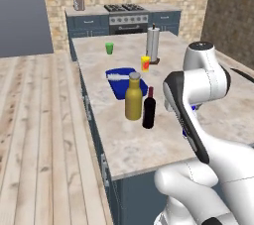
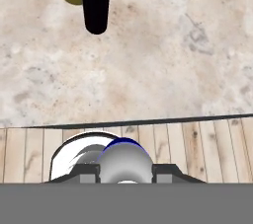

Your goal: Place the drinks on the dining counter in a tight cluster.

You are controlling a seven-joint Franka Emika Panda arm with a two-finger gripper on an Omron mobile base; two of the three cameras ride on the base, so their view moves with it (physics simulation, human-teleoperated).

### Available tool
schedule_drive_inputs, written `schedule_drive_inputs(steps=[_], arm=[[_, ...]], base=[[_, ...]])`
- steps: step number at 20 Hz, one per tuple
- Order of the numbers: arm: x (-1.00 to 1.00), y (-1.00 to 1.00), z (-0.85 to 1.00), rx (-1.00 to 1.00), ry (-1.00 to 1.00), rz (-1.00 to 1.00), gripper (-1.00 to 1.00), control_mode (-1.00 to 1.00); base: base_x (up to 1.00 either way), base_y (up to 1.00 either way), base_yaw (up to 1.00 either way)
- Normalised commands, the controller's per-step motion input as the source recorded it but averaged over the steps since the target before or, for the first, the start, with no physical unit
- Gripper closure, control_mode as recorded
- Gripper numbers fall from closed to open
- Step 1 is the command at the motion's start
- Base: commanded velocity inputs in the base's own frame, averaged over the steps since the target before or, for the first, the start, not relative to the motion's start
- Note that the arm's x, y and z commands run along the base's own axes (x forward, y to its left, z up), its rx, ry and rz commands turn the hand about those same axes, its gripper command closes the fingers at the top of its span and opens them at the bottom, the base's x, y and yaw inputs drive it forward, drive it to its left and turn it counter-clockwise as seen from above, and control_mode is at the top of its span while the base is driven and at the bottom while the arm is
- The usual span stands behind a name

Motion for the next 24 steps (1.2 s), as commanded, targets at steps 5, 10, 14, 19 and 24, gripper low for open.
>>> schedule_drive_inputs(steps=[5, 10, 14, 19, 24], arm=[[0.0, 0.0, 0.0, 0.0, 0.0, 0.0, 1.0, 1.0], [0.0, 0.0, 0.0, 0.0, 0.0, 0.0, 1.0, 1.0], [0.0, 0.0, -0.03, 0.01, -0.08, 0.0, 1.0, -1.0], [0.0, 0.0, -0.07, 0.07, -0.28, 0.04, 1.0, -1.0], [0.08, 0.0, -0.02, 0.02, 0.0, 0.07, 1.0, -1.0]], base=[[0.0, 0.0, 0.0], [0.0, 0.0, 0.0], [0.0, 0.0, 0.0], [0.0, 0.0, 0.0], [0.0, 0.0, 0.0]])
